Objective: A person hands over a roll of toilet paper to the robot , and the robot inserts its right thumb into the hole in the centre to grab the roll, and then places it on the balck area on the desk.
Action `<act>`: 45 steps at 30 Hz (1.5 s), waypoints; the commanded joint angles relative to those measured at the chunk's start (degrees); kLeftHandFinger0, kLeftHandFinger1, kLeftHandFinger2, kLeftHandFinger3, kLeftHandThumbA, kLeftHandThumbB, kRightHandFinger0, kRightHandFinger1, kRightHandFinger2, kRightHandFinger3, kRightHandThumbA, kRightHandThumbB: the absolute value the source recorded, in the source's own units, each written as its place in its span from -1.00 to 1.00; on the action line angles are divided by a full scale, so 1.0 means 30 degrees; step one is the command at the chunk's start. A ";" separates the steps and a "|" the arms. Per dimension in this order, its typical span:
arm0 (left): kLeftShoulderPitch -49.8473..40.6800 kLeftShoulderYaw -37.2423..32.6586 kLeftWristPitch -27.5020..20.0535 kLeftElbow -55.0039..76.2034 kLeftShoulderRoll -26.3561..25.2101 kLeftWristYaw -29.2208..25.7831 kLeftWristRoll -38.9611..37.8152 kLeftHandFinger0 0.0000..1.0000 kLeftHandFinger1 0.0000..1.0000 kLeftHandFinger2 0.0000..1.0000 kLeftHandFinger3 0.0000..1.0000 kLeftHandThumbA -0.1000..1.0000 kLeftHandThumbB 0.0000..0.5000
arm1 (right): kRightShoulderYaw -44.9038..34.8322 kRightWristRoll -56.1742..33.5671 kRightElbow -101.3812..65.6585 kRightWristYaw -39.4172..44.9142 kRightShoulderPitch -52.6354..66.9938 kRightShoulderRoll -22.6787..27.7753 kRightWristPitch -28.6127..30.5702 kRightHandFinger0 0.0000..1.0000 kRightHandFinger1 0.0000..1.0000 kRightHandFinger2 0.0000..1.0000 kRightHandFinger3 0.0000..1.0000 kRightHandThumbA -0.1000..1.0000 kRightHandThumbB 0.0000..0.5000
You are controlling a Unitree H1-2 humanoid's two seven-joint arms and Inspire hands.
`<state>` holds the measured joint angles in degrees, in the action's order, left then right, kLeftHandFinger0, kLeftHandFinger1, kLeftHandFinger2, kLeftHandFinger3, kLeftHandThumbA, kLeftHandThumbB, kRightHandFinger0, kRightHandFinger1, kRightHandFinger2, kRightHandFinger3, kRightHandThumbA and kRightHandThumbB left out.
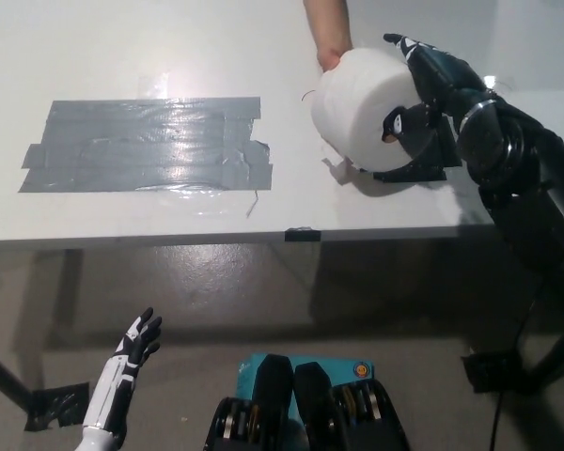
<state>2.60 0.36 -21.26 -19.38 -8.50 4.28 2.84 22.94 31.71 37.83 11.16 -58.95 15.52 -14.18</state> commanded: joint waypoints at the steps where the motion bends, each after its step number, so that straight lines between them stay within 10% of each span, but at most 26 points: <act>1: 0.0040 -0.0099 -0.0225 0.0481 -0.0128 0.0123 -0.0082 1.00 1.00 1.00 1.00 1.00 0.98 | 0.0150 0.0588 0.0845 -0.1015 -0.1602 -0.0062 0.1066 1.00 1.00 1.00 1.00 0.57 0.54; 8: 0.0120 -0.0165 -0.0074 0.0538 -0.0204 0.0220 -0.0055 1.00 1.00 1.00 1.00 1.00 1.00 | 0.0340 0.0959 0.2503 -0.2604 -0.2009 -0.0578 0.1814 1.00 1.00 1.00 1.00 0.42 0.47; 10: 0.0119 -0.0186 0.0006 0.0570 -0.0182 0.0229 -0.0058 1.00 1.00 1.00 1.00 1.00 1.00 | 0.0044 0.1074 0.3401 -0.5058 -0.2009 -0.0992 0.2961 1.00 1.00 1.00 1.00 -0.03 0.28; 11: 0.0144 -0.0194 -0.0055 0.0564 -0.0181 0.0236 -0.0066 1.00 1.00 1.00 1.00 1.00 0.99 | -0.0011 0.1236 0.3894 -0.6340 -0.2056 -0.1193 0.3381 0.46 0.56 0.82 0.81 -0.48 0.13; 12: 0.0166 -0.0195 -0.0142 0.0553 -0.0187 0.0210 -0.0026 1.00 1.00 1.00 1.00 1.00 0.98 | 0.0116 0.1581 0.4276 -0.7672 -0.2033 -0.1300 0.3896 -0.23 -0.13 0.12 0.11 -0.90 -0.27; 13: 0.0210 -0.0184 -0.0192 0.0529 -0.0181 0.0187 -0.0022 1.00 1.00 1.00 1.00 1.00 1.00 | 0.0430 0.2134 0.4679 -0.9257 -0.1971 -0.1347 0.4537 -0.93 -0.66 -0.37 -0.25 -1.00 -0.03; 14: 0.0260 -0.0176 -0.0081 0.0497 -0.0160 0.0143 0.0015 1.00 1.00 1.00 1.00 1.00 1.00 | 0.0564 0.2330 0.4833 -0.9723 -0.1892 -0.1374 0.4673 -0.99 -0.77 -0.33 -0.26 -1.00 -0.07; 15: 0.0261 -0.0195 -0.0020 0.0523 -0.0161 0.0132 0.0074 1.00 1.00 1.00 1.00 1.00 1.00 | 0.0551 0.2309 0.4953 -0.9890 -0.1808 -0.1390 0.4813 -1.00 -0.65 0.14 -0.04 -1.00 -0.12; 19: 0.0359 -0.0229 0.0055 0.0676 -0.0239 0.0212 0.0115 1.00 1.00 1.00 1.00 1.00 0.96 | 0.0497 0.2038 0.5479 -1.0249 -0.1604 -0.1368 0.5649 -1.00 -0.21 0.87 0.64 -1.00 -0.30; 26: 0.0688 -0.0218 0.0252 0.0628 -0.0243 0.0168 0.0217 1.00 1.00 1.00 1.00 1.00 1.00 | -0.1442 -0.0083 0.5849 -1.0730 -0.1305 -0.1582 0.6942 -1.00 -0.01 0.85 0.85 -1.00 -0.49; 32: 0.0857 -0.0218 0.0129 0.0462 -0.0310 0.0085 0.0411 1.00 1.00 1.00 1.00 1.00 0.98 | -0.4949 -0.3120 0.4595 -0.9205 -0.1212 -0.2369 0.5774 -1.00 -0.04 0.70 0.40 -1.00 -0.38; 37: 0.0896 -0.0238 0.0145 0.0455 -0.0228 0.0027 0.0465 1.00 1.00 1.00 1.00 1.00 0.98 | -0.8280 -0.5827 0.1913 -0.7933 -0.1068 -0.2925 0.4400 -1.00 -0.01 0.84 0.96 -1.00 -0.48; 45: 0.1059 -0.0301 -0.0006 0.0237 -0.0107 -0.0092 0.0701 1.00 1.00 1.00 1.00 1.00 0.97 | -1.1199 -0.8885 -0.1648 -0.6355 -0.1168 -0.3217 0.3604 -0.87 -0.11 0.61 0.62 -1.00 -0.51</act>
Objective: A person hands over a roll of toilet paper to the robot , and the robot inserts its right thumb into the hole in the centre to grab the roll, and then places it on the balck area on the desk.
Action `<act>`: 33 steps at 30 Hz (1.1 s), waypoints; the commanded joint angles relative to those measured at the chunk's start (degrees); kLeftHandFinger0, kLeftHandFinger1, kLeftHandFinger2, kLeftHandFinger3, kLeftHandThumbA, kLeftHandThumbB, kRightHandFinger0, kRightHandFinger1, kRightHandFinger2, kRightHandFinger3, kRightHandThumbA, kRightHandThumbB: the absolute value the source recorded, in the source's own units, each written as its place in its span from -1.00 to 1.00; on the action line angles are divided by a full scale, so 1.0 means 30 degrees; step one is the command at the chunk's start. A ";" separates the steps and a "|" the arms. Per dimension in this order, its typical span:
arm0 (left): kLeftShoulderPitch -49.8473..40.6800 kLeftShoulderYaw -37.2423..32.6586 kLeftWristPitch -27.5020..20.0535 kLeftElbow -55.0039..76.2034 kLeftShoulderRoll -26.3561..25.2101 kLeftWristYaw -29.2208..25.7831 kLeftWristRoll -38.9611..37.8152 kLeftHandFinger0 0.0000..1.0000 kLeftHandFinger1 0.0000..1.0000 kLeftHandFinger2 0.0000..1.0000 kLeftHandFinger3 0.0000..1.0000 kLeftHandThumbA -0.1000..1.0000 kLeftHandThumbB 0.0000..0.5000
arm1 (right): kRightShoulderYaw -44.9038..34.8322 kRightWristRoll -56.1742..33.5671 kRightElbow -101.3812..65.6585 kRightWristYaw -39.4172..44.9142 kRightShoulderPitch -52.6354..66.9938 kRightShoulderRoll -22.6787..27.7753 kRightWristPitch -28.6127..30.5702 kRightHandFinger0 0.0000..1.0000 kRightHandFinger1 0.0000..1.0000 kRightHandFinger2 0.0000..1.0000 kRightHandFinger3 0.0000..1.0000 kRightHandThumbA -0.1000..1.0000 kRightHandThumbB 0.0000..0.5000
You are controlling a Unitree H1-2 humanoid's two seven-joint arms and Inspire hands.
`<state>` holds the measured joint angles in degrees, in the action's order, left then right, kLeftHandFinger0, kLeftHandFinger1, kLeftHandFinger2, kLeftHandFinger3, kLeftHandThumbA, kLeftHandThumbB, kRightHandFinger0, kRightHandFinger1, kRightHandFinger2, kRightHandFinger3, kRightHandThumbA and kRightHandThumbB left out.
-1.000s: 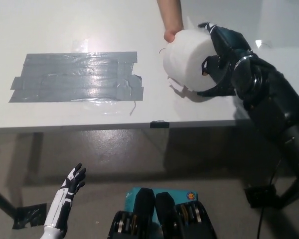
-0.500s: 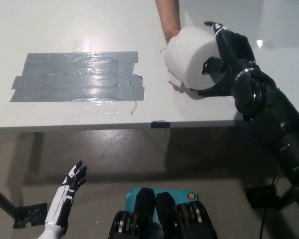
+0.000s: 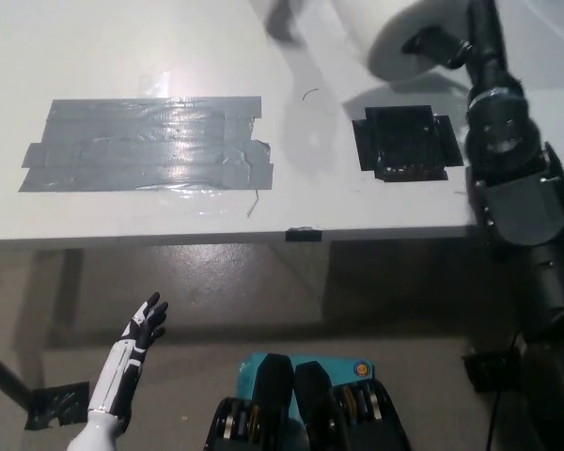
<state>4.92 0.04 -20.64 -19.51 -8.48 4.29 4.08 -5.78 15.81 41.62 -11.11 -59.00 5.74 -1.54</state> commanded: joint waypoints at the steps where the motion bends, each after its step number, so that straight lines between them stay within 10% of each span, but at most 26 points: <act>1: 0.0178 -0.0204 -0.0106 0.0391 -0.0125 -0.0118 0.0381 1.00 1.00 1.00 1.00 1.00 0.97 | -0.1881 -0.3884 -0.3513 0.1243 -0.1157 0.0003 -0.1080 -0.97 -0.21 0.61 0.61 -1.00 -0.52; 16: -0.0225 0.0012 -0.0321 0.0339 -0.0280 -0.0108 0.0155 1.00 1.00 0.95 1.00 1.00 0.91 | 0.0945 -0.2677 -0.6339 0.4445 -0.1216 0.2807 -0.3257 -1.00 -0.34 0.53 0.67 -1.00 -0.57; 18: -0.0226 0.0003 -0.0513 0.0200 -0.0289 -0.0110 0.0166 0.99 1.00 0.95 1.00 1.00 0.90 | 0.2441 -0.1634 -0.6176 0.5481 -0.1220 0.3994 -0.5024 -0.91 -0.01 0.90 0.88 -1.00 -0.48; 22: -0.0293 -0.0015 -0.0335 0.0288 -0.0298 -0.0171 0.0322 1.00 1.00 0.94 1.00 1.00 0.94 | 0.4455 -0.0991 -0.5403 0.7067 -0.1174 0.5568 -0.5717 -0.63 0.43 1.00 0.99 -1.00 -0.27; 33: -0.0107 0.0044 -0.0138 0.0296 -0.0381 0.0030 0.0034 1.00 1.00 0.93 1.00 1.00 1.00 | 1.0225 0.2350 -0.0391 0.9340 -0.2843 0.7978 -0.4071 -0.53 0.39 1.00 0.97 -1.00 -0.20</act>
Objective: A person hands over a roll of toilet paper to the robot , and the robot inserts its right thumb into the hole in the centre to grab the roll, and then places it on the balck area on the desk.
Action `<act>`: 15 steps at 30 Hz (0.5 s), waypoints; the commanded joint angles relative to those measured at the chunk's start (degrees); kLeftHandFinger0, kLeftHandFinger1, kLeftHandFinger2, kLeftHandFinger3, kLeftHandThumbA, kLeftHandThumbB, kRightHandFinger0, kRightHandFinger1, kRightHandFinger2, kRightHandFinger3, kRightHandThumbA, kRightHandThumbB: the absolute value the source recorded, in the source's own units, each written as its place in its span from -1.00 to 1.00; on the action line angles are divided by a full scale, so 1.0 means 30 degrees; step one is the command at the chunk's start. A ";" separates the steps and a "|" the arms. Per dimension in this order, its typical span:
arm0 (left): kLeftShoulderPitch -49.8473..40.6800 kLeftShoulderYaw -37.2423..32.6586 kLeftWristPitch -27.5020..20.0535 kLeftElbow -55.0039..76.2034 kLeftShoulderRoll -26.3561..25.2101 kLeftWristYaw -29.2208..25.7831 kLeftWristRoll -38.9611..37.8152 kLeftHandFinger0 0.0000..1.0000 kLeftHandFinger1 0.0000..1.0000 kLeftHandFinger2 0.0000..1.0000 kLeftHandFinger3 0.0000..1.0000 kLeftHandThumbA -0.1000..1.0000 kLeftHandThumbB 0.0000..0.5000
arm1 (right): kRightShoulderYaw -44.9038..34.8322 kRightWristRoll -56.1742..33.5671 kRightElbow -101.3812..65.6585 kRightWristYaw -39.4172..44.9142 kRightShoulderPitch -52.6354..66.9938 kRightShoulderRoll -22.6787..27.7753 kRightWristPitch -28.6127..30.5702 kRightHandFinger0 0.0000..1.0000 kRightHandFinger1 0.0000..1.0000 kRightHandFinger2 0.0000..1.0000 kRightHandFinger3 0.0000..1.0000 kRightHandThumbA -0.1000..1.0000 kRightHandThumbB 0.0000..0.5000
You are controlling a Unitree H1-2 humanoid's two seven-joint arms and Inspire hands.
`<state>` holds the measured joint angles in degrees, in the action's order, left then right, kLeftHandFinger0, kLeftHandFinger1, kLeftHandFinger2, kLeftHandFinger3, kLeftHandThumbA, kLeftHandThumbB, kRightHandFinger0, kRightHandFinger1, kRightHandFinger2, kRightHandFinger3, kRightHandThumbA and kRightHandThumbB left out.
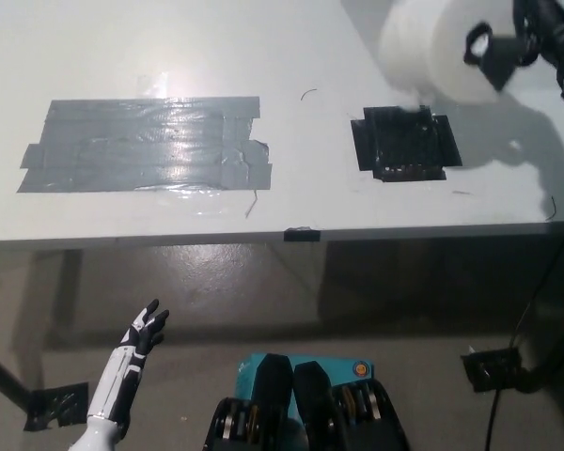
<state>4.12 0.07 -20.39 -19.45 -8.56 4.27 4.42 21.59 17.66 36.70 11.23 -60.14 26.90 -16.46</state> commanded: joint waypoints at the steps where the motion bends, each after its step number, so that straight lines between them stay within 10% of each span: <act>1: 0.0251 0.0005 -0.0258 0.0217 -0.0418 -0.0004 0.0075 1.00 1.00 0.93 1.00 1.00 1.00 | 0.1229 0.1589 0.1530 0.2274 -0.2711 0.1042 0.1190 -0.57 0.41 1.00 1.00 -1.00 -0.20; 5: 0.0395 0.0020 -0.0314 0.0064 -0.0322 -0.0136 0.0119 0.97 1.00 0.90 1.00 1.00 1.00 | 0.1014 0.1259 0.2585 0.1994 -0.3040 0.0938 0.1909 -0.65 0.49 1.00 0.92 -1.00 -0.14; 7: 0.0446 0.0016 -0.0290 0.0036 -0.0368 -0.0052 0.0047 0.99 1.00 0.90 1.00 1.00 0.99 | 0.1781 0.2295 0.2393 0.2026 -0.3145 0.0842 0.1359 -0.14 0.58 1.00 1.00 -1.00 -0.26; 15: 0.0600 -0.0078 0.0036 0.0173 -0.0370 -0.0069 0.0253 1.00 1.00 0.89 0.97 1.00 1.00 | 0.1558 0.1883 0.3340 0.2060 -0.3060 -0.0174 0.2296 -0.47 0.53 1.00 1.00 -1.00 -0.33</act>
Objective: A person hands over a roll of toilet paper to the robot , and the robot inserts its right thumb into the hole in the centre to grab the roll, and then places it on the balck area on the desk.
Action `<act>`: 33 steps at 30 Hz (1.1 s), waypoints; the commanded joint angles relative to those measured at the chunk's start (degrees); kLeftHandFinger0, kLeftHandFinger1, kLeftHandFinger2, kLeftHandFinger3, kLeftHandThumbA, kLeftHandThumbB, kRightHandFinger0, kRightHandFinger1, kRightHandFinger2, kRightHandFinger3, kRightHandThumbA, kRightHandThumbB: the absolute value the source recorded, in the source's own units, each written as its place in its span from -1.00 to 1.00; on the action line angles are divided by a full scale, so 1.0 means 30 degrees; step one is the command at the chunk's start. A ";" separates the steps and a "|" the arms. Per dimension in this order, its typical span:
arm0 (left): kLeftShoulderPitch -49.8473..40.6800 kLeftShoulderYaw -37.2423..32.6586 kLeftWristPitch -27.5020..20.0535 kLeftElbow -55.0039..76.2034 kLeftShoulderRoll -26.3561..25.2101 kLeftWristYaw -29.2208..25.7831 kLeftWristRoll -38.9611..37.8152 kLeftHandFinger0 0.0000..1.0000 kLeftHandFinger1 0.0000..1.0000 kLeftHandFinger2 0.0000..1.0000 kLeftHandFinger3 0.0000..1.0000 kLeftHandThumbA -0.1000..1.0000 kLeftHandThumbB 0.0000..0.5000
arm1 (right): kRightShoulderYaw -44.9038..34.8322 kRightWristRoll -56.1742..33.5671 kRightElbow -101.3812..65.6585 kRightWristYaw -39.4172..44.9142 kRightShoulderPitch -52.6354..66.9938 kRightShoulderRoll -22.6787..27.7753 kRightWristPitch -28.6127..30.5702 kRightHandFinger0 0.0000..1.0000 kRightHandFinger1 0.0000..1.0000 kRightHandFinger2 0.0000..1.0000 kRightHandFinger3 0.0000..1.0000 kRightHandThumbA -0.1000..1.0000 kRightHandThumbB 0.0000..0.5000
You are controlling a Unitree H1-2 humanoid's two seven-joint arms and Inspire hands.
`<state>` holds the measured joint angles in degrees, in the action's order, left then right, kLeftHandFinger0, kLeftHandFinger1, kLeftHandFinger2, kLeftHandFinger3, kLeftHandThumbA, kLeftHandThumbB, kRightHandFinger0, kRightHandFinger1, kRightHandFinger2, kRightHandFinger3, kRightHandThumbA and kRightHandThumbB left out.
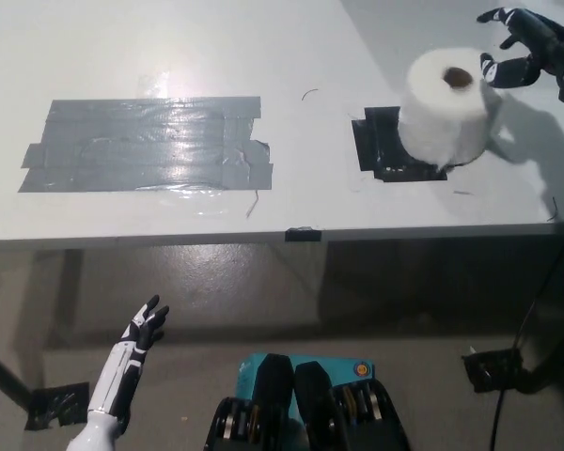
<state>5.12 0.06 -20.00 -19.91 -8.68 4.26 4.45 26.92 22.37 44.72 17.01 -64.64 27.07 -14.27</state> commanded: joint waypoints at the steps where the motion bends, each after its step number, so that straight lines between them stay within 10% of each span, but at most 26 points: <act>1: 0.0299 -0.0063 -0.0070 0.0357 -0.0342 0.0003 0.0137 1.00 1.00 0.89 0.97 1.00 0.98 | -0.0389 0.0152 0.0822 0.0091 -0.1550 -0.0397 0.1814 -0.43 0.57 1.00 1.00 -1.00 -0.32; 5: 0.0345 -0.0086 0.0143 0.0517 -0.0350 0.0167 -0.0023 1.00 1.00 0.89 0.95 1.00 0.96 | -0.0593 0.0075 0.1081 0.0242 -0.1722 -0.0721 0.1424 -0.21 0.40 0.77 0.99 -0.75 0.00; 7: 0.0395 -0.0126 0.0067 0.0523 -0.0350 0.0105 0.0120 1.00 1.00 0.86 0.94 1.00 0.99 | -0.0787 -0.0492 0.0926 0.1588 -0.1850 -0.0724 0.0864 0.09 0.67 1.00 1.00 -0.48 0.23; 9: 0.0449 -0.0122 0.0065 0.0556 -0.0373 0.0179 0.0017 1.00 1.00 0.86 0.92 1.00 1.00 | -0.0516 -0.1026 0.1638 0.4483 -0.2390 -0.0661 -0.0054 1.00 1.00 1.00 1.00 -0.08 0.83; 19: 0.0517 -0.0097 0.0061 0.0630 -0.0338 0.0109 -0.0004 0.90 0.98 0.80 0.89 1.00 0.99 | -0.1599 -0.0423 -0.0841 0.2486 -0.1671 0.0505 0.0986 1.00 1.00 1.00 1.00 0.89 0.97; 33: 0.2166 0.0006 0.0417 0.0187 -0.0278 0.0043 -0.0108 0.89 1.00 0.96 1.00 1.00 0.94 | -0.8094 -0.2526 -1.8086 0.2745 0.0554 0.2924 -0.1330 1.00 1.00 1.00 1.00 1.00 0.78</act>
<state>7.40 -0.01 -18.77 -19.94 -8.67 4.29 4.44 13.00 20.84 20.78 24.84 -64.68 30.24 -13.80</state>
